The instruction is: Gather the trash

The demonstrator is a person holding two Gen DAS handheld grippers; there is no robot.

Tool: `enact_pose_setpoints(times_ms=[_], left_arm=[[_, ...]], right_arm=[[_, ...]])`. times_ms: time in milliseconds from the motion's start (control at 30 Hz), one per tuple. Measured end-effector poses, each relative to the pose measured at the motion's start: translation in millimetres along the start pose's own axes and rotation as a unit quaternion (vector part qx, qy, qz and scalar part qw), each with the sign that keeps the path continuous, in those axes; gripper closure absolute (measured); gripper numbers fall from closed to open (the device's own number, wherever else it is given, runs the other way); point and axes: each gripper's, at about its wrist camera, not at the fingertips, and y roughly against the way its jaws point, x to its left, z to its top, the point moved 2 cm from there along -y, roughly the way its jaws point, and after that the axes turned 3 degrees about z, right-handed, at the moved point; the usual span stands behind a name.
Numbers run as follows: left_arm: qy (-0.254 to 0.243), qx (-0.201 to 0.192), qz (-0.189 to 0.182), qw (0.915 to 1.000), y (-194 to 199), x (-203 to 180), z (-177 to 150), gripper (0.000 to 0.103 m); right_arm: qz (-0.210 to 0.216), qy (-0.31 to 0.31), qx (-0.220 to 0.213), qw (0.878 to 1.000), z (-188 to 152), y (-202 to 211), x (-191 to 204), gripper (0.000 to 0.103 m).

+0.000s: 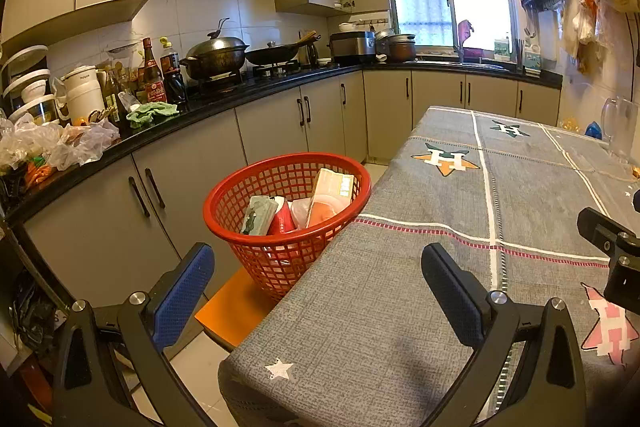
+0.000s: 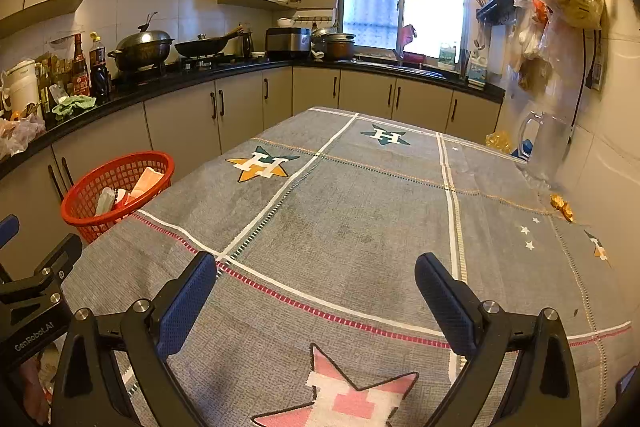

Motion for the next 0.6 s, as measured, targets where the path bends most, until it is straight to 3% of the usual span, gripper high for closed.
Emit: enact_pose_setpoints(times_ms=[600], left_arm=[[-0.001,0.001,0.0,1.0,-0.2,0.1,0.5,0.0]], right_arm=[[0.0,-0.001,0.0,1.0,0.8,-1.2,-2.4,0.002]])
